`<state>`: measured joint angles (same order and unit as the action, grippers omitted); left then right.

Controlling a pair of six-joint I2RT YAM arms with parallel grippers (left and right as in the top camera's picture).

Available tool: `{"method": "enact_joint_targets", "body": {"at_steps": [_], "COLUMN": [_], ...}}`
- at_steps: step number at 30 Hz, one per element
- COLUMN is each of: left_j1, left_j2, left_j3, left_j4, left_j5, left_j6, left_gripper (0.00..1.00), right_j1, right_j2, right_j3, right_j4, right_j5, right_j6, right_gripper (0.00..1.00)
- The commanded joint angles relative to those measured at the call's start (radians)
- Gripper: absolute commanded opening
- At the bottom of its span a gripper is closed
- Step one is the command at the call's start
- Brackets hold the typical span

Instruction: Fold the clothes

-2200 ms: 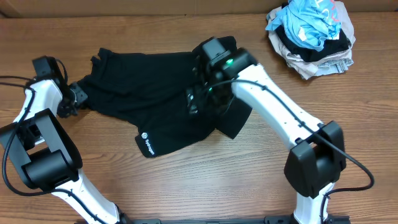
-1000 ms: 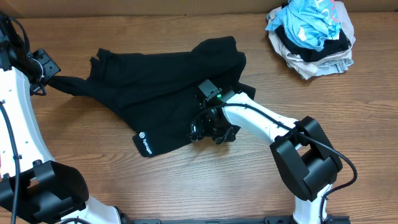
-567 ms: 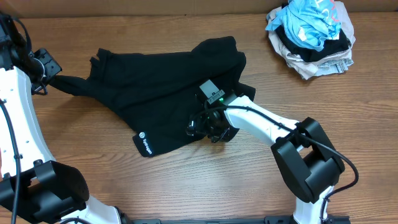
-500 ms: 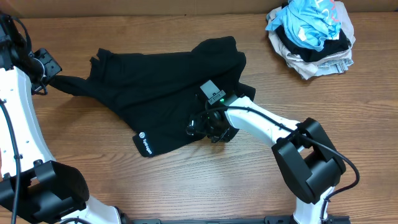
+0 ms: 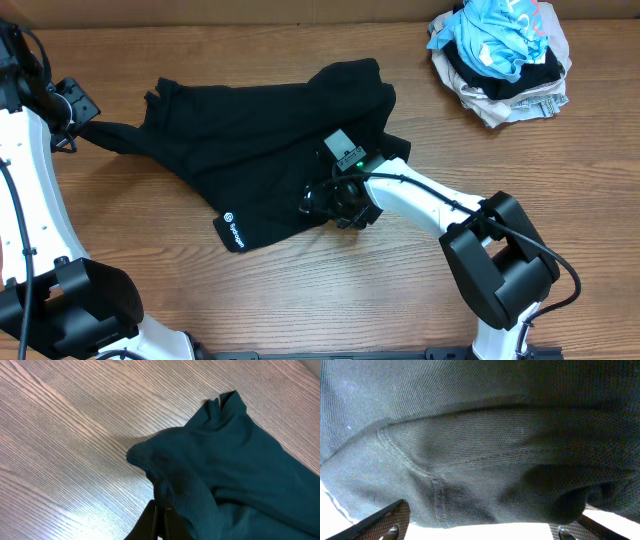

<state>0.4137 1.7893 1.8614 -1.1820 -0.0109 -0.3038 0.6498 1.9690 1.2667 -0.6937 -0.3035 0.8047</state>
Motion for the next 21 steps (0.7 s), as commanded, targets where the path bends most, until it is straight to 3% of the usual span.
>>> {"method": "enact_joint_targets", "body": {"at_steps": [1, 7, 10, 15, 17, 19, 21], "left_j1": [-0.002, -0.002, -0.002, -0.003, -0.003, -0.003, -0.003], "left_j2": [0.004, 0.004, 0.004, 0.006, 0.006, 0.006, 0.006], "left_j3": [0.008, 0.008, 0.008, 0.007, 0.007, 0.007, 0.007], "left_j4": [0.001, 0.0, -0.004, -0.015, -0.018, -0.019, -0.018], "left_j5": [0.003, 0.004, 0.004, 0.004, 0.003, 0.004, 0.004], "left_j6": [0.019, 0.019, 0.019, 0.019, 0.019, 0.019, 0.019], "left_gripper": [0.04, 0.04, 0.04, 0.04, 0.04, 0.04, 0.04], "right_j1": [-0.016, -0.071, -0.121, -0.183, -0.2, -0.216, -0.246], "right_j2": [0.085, 0.109, 0.109, 0.109, 0.109, 0.108, 0.106], "right_j3": [-0.044, -0.043, -0.042, -0.042, -0.042, -0.039, -0.023], "right_j4": [0.013, 0.023, 0.044, 0.062, 0.064, 0.059, 0.025], "right_j5": [-0.006, -0.039, -0.037, -0.023, -0.013, -0.013, -0.013], "right_j6": [0.011, 0.011, 0.002, -0.033, -0.047, -0.054, -0.084], "right_gripper": [0.92, 0.92, 0.83, 0.52, 0.36, 0.12, 0.04]}}
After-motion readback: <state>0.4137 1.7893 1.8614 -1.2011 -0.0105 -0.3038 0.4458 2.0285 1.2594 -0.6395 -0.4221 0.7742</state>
